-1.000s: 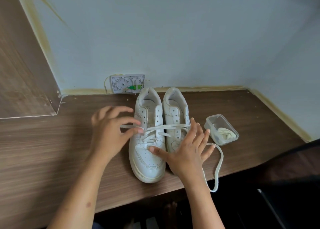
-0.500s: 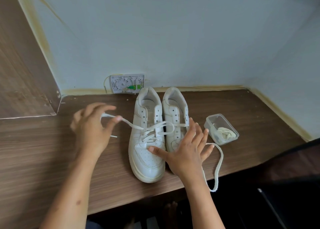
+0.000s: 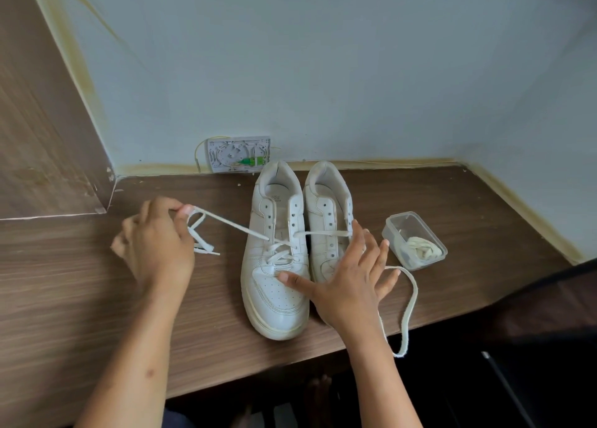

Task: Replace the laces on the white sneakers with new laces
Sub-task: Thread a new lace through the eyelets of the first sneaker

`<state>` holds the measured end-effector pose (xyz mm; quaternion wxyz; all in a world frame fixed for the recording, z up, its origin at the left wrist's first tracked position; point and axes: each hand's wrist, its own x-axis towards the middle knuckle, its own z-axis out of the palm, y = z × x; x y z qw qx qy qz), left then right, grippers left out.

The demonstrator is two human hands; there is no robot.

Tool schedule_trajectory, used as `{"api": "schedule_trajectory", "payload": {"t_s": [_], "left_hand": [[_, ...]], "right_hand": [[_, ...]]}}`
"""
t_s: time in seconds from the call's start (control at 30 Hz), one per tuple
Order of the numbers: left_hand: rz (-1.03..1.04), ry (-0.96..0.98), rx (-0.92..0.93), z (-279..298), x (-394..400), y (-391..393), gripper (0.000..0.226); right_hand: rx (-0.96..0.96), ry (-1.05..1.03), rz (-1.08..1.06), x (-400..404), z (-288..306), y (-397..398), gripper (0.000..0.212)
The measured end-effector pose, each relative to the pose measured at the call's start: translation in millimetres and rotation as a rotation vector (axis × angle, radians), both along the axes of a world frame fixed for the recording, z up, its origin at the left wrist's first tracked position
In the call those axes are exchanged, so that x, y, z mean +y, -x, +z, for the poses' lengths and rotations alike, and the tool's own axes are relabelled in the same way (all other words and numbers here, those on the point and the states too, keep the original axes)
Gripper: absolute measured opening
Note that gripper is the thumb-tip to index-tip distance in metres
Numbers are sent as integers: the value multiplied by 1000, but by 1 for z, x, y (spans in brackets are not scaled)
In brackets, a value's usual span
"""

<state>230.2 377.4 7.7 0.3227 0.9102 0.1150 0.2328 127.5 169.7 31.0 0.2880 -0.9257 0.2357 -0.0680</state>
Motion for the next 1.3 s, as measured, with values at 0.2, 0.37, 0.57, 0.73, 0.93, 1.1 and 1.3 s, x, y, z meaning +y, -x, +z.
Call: {"api": "schedule_trajectory", "payload": {"t_s": [0.2,0.37,0.57,0.73,0.93,1.1,1.3], "left_hand": [[-403,-5,-43,6,-11,1,35],[-643,-59,-101,3,-20,2,40],[-667,-10,-141,2,-17,-2,31],[-681,-17,-173,-5,-15,-8,24],[-693,-15,-197,-3,-24,-2,33],[-772,-52,-255,-5,-34,4,63],[-793,-171,-197,-11,-40,3,77]], "right_hand": [[21,0,-5,0,0,-1,142],[9,-19,19,-1,3,-1,135],[-341,-33,-144,-42,16,11,54],[-82,-108,-242,-88,22,32,16],[408,-131,-128,-85,8,33,19],[376,-44,-163,-74,7,27,16],[345,-6,-210,-76,18,32,8]]}}
